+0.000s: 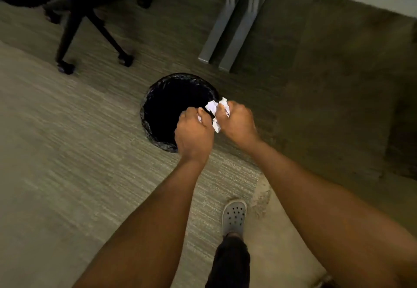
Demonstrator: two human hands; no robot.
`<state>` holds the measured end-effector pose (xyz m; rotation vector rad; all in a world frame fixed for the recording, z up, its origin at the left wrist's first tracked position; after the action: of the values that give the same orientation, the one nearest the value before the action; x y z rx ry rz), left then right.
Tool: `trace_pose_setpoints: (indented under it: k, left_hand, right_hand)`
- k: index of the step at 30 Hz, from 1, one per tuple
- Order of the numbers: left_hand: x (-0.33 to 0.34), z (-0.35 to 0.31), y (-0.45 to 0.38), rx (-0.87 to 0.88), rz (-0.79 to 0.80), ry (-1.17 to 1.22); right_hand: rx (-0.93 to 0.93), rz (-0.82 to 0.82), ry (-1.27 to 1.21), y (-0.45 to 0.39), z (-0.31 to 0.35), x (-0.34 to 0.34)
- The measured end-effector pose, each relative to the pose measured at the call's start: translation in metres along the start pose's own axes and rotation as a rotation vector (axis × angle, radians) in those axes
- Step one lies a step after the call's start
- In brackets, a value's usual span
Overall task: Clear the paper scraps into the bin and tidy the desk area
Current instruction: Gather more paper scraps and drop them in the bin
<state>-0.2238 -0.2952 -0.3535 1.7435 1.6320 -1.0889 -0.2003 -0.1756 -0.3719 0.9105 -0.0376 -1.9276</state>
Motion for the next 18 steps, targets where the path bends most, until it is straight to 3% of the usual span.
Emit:
trace_pose_setpoints:
  k: [6,11,13,16,18]
  left_hand:
    - [-0.005,0.058,-0.059,-0.201,-0.279,-0.004]
    - [0.000,0.093,-0.074,-0.157,-0.355,0.133]
    - [0.011,0.111,-0.072,-0.141,-0.241,0.095]
    - [0.036,0.146,-0.053,-0.203,0.168,-0.080]
    - [0.041,0.159,-0.036,-0.160,0.309,-0.170]
  right_hand:
    - [-0.053,-0.022,-0.008,-0.040,0.034,0.078]
    - [-0.213,-0.017,0.068,-0.059,0.049,0.121]
    - [-0.201,0.112,0.101,-0.070,0.047,0.138]
    - [-0.166,0.367,0.294,-0.078,0.028,0.158]
    - [-0.217,0.402,0.467,-0.074,0.014,0.161]
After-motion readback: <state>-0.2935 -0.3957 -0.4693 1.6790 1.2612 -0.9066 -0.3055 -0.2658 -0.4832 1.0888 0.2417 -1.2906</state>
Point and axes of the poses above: each hand's wrist, its own y-axis away from the middle knuckle, its own x-axis out of the palm, z = x × y, the point moved 3 cm from there along -y, towards the middle knuckle, and after that the axes turned 9 degrees about x, right-handed, at the moved point
